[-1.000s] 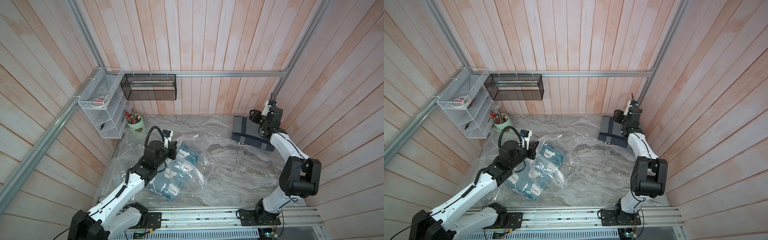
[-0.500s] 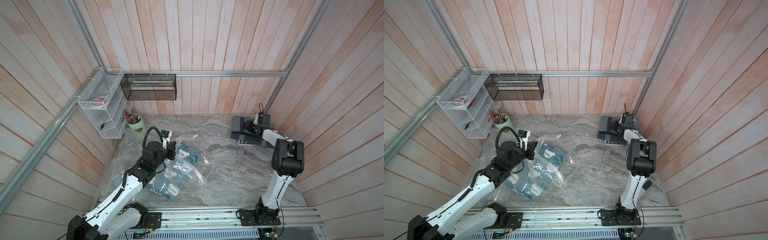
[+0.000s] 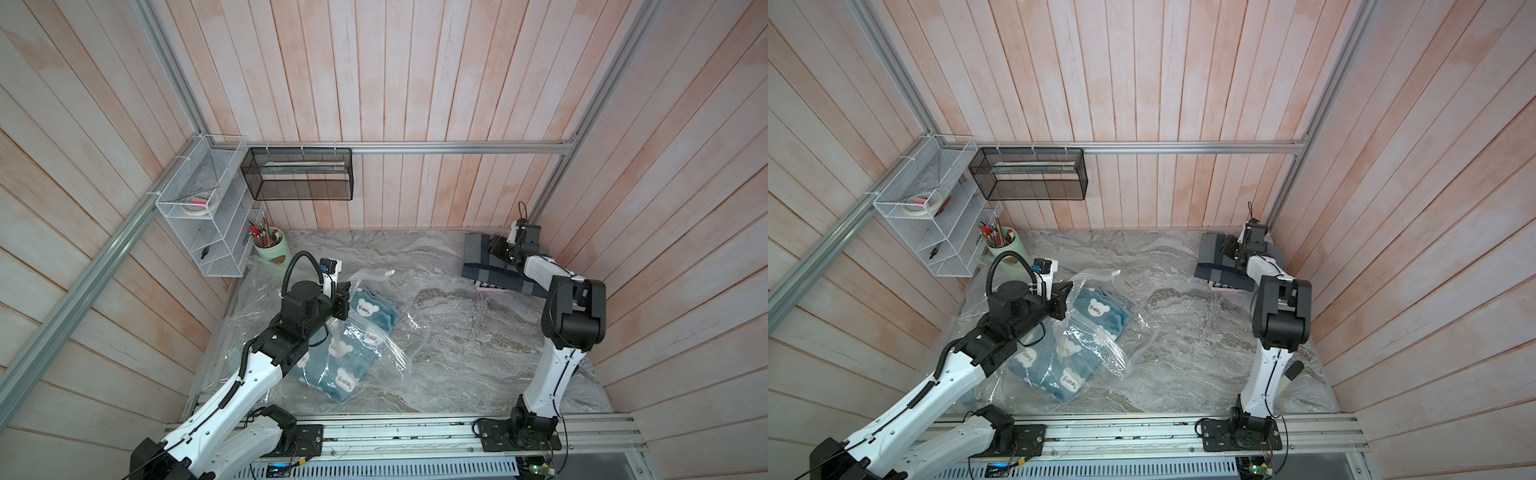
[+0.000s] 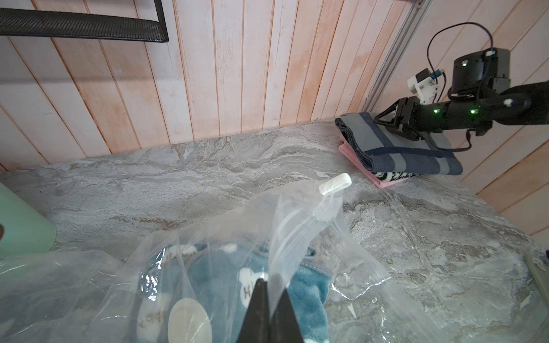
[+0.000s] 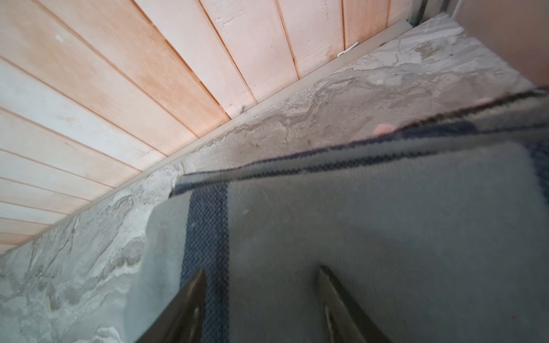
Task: Take the blanket out of the vacuum bag
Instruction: Place the blanket at the corner of the board.
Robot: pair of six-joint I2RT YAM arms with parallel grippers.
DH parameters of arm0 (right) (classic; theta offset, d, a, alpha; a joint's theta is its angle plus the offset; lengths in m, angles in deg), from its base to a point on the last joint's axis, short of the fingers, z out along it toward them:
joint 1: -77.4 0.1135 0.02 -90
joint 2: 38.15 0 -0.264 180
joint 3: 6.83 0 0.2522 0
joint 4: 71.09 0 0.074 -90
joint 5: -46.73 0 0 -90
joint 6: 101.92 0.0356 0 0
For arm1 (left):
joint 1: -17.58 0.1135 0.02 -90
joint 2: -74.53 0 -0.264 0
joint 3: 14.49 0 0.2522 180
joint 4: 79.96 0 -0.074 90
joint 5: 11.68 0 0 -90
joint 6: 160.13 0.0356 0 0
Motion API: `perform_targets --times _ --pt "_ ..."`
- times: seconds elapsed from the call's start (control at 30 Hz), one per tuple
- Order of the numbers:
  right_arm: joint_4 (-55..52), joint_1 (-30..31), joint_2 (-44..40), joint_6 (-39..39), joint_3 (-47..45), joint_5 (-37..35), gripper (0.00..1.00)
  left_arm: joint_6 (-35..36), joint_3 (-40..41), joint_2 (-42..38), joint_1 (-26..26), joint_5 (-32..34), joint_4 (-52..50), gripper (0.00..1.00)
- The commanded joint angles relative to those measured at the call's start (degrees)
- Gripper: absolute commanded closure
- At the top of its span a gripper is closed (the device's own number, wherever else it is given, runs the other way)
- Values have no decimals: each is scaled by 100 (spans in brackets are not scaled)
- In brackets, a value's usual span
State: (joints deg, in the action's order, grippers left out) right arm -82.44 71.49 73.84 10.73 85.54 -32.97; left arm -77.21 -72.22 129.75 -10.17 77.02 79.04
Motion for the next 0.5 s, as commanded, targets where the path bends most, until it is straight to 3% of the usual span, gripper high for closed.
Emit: perform_targets --times 0.0,0.47 --pt "564 99 -930 -63 -487 -120 39 162 -317 39 33 -137 26 100" --pt "1098 402 -3088 816 -2219 1053 39 455 -781 656 41 -841 197 100"
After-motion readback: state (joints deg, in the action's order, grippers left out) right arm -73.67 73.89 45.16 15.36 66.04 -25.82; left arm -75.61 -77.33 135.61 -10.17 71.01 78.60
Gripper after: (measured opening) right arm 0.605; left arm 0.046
